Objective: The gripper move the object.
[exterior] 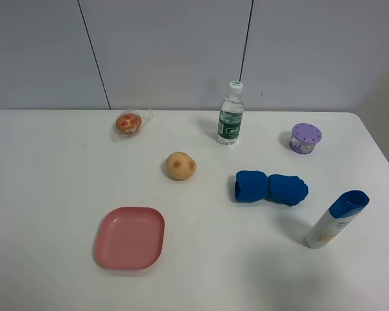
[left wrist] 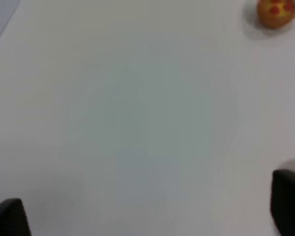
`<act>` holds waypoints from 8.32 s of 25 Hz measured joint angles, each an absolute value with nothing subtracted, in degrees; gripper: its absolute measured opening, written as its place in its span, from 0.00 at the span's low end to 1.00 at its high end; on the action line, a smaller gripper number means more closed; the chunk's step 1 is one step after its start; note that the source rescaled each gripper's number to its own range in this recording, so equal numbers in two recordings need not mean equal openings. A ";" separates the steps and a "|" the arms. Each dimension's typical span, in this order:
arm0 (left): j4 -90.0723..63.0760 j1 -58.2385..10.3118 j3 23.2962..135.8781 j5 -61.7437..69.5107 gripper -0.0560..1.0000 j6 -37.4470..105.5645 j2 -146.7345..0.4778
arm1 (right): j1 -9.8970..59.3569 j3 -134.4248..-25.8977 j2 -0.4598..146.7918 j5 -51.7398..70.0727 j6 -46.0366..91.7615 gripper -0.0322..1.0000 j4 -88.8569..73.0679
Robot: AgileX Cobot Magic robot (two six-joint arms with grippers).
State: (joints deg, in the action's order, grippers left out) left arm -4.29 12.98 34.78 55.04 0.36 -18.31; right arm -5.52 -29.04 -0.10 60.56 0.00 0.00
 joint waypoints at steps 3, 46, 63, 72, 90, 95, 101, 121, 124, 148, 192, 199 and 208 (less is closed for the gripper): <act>-7.08 12.98 39.31 51.95 1.00 4.91 -29.40 | -5.52 -29.04 -0.10 60.56 0.00 1.00 0.00; -8.55 -31.33 73.09 24.26 1.00 19.35 -110.02 | -5.52 -29.04 -0.10 60.56 0.00 1.00 0.00; -13.71 -32.59 73.14 13.02 1.00 19.24 -120.84 | -5.52 -29.04 -0.10 60.56 0.00 1.00 0.00; -13.92 -32.59 73.14 10.01 1.00 19.24 -121.84 | -5.52 -29.04 -0.10 60.56 0.00 1.00 0.00; -14.21 -35.11 73.20 9.39 0.63 18.75 -123.77 | -5.52 -29.04 -0.10 60.56 0.00 1.00 0.00; -13.94 -35.16 73.20 9.63 0.19 18.63 -123.17 | -5.52 -29.04 -0.10 60.56 0.00 1.00 0.00; -13.68 -36.93 73.20 11.26 0.07 18.61 -115.49 | -5.52 -29.04 -0.10 60.56 0.00 1.00 0.00; -13.89 -49.52 111.34 16.45 0.06 18.61 -123.47 | -5.52 -29.04 -0.10 60.56 0.00 1.00 0.00; -13.91 -49.69 117.53 17.82 0.06 18.35 -127.56 | -5.52 -29.04 -0.10 60.56 0.00 1.00 0.00; -13.96 -49.13 120.35 11.41 0.05 18.11 -147.47 | -5.52 -29.04 -0.10 60.56 0.00 1.00 0.00; -8.82 -54.98 122.41 31.37 1.00 3.41 -127.53 | -5.52 -29.04 -0.10 60.56 0.00 1.00 0.00; -0.84 -55.82 122.65 41.82 1.00 4.83 -120.89 | -5.52 -29.04 -0.10 60.56 0.00 1.00 0.00; 10.83 -36.51 122.65 56.83 1.00 5.47 -111.12 | -5.52 -29.04 -0.10 60.56 0.00 1.00 0.00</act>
